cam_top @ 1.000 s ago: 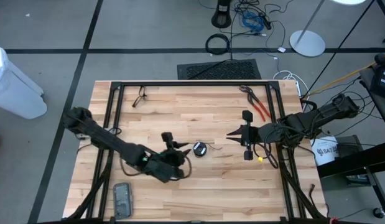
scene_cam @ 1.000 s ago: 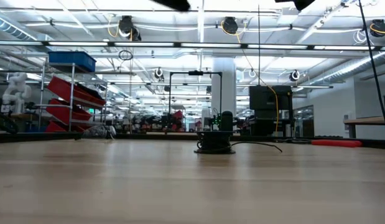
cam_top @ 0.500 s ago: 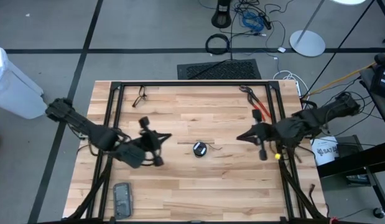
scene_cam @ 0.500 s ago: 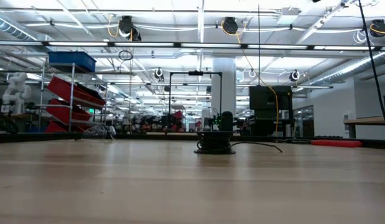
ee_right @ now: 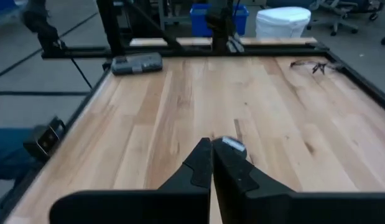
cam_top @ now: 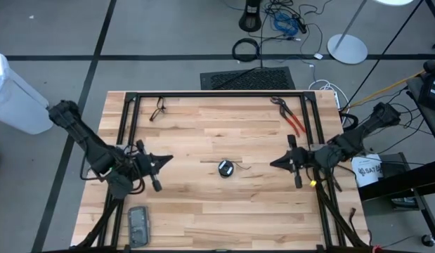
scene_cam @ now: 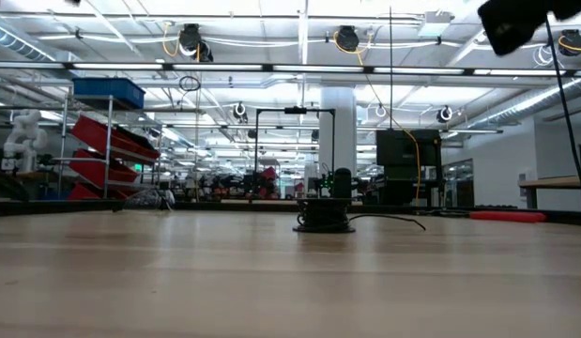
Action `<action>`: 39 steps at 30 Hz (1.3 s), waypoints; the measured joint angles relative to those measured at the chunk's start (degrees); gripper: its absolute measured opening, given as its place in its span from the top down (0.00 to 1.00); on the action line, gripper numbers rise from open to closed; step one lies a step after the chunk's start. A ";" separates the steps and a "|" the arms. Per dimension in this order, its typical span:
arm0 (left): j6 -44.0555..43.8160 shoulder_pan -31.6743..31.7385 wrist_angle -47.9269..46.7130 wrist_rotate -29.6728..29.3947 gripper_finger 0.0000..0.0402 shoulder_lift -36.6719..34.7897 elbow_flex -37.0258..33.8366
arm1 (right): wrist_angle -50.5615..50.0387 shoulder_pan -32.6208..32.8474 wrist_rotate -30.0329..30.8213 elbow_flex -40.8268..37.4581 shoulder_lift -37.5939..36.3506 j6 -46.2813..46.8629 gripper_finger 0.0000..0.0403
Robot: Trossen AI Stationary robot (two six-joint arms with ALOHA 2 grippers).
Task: Coil cords
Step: Return to Home Position
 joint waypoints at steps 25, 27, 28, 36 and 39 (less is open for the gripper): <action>21.13 17.90 64.31 30.75 0.99 -10.01 -42.77 | 37.72 -11.69 -13.08 -30.45 -4.14 0.52 1.00; 22.79 18.65 64.48 31.70 0.99 -10.13 -42.77 | 37.34 -12.93 -13.87 -30.45 -4.14 0.44 1.00; 23.56 18.92 64.53 32.11 0.99 -10.28 -42.77 | 37.29 -13.41 -14.31 -30.45 -4.14 0.42 1.00; 25.62 19.28 64.34 37.17 0.99 -16.97 -42.77 | 32.08 -14.45 -16.74 -30.43 -6.81 1.94 1.00; 25.69 19.26 63.25 40.71 0.99 -21.37 -42.77 | 30.14 -14.45 -16.67 -30.43 -9.57 2.05 1.00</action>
